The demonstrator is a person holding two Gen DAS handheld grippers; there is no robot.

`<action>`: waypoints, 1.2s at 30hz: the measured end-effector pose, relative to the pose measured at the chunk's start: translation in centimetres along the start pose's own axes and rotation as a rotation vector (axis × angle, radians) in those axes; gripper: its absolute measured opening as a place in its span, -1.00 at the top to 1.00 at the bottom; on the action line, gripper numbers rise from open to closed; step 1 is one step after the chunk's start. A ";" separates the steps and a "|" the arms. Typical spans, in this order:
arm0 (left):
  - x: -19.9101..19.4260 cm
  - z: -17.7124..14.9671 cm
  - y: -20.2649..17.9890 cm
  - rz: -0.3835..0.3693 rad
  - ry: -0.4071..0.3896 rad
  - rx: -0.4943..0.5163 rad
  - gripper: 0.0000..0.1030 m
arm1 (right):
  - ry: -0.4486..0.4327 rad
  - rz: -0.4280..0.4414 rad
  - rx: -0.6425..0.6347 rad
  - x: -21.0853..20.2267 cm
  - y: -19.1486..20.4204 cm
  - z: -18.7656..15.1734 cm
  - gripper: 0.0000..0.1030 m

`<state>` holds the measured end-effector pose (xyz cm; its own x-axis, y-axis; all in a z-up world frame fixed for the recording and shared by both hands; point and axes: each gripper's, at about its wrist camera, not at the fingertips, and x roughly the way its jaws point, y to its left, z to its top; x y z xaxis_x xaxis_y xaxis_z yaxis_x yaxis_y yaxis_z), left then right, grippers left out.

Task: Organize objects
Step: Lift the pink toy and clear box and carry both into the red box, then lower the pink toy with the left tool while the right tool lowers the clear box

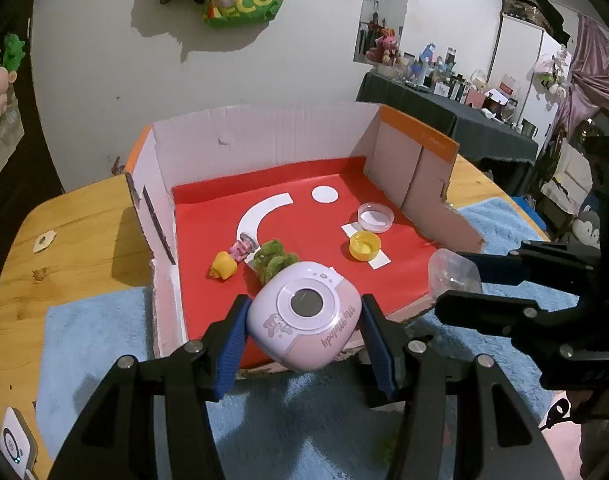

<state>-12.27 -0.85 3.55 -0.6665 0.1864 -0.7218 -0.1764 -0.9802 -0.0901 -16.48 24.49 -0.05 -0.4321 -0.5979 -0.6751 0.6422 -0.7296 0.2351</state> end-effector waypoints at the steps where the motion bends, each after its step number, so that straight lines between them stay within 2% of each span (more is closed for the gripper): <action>1: 0.2 0.0 0.1 0.000 0.005 -0.002 -0.10 | 0.002 0.000 0.001 0.1 -0.1 0.1 0.24; 21: 3.0 0.2 1.3 -0.009 0.086 -0.006 -0.10 | 0.086 -0.009 0.020 3.0 -1.7 1.5 0.24; 36: 4.8 0.1 1.7 0.026 0.163 0.035 -0.10 | 0.195 -0.033 0.024 5.6 -2.6 1.6 0.24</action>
<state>-15.81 -1.60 0.04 -0.5452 0.1443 -0.8258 -0.1876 -0.9811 -0.0476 -21.62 22.51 -3.31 -0.3203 -0.4998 -0.8047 0.6139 -0.7565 0.2255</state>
